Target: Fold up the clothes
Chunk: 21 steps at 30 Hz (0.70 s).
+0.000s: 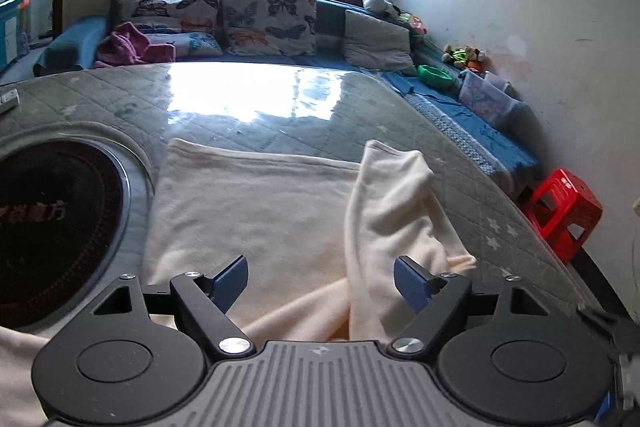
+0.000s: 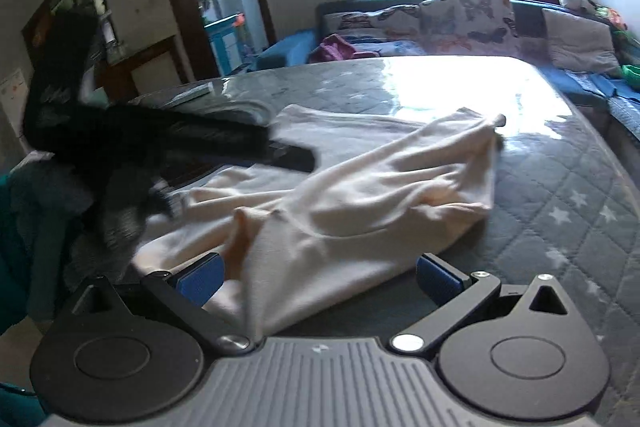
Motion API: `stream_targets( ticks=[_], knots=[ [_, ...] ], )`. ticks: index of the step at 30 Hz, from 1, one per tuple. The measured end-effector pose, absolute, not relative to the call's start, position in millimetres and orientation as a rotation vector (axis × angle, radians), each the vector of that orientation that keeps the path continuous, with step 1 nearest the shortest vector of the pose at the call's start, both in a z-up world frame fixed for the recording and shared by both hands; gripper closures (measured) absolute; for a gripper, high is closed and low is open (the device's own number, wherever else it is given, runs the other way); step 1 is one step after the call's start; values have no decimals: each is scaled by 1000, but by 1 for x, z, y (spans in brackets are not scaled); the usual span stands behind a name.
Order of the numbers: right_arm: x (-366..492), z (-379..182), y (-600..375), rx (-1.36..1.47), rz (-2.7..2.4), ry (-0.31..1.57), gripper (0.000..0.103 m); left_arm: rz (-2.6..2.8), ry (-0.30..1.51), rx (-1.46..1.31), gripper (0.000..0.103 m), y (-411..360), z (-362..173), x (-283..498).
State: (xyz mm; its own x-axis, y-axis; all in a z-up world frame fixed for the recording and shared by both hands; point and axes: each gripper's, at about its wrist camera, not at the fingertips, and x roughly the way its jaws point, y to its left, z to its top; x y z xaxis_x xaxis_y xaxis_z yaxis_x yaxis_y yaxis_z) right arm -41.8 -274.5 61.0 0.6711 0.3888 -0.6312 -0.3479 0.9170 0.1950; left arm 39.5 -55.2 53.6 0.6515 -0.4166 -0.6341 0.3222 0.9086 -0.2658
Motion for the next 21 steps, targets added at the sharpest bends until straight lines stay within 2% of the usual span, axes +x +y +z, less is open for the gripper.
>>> stream_targets(
  ticks=[7,13,16,18,21],
  knots=[
    [-9,83,-309,79,277,684,0,-468,723,-145,29,-54,56,13],
    [53,101,-302,0,250,671,1,-499,697,-116,29,-58,57,-5],
    [89,98,-295,7,248,713,11,-516,711,-118,29,-59,53,-7],
    [111,92,-289,0,233,744,11,-519,718,-111,29,-60,50,-9],
    [144,84,-280,-9,209,790,22,-525,726,-114,29,-60,45,-9]
  ],
)
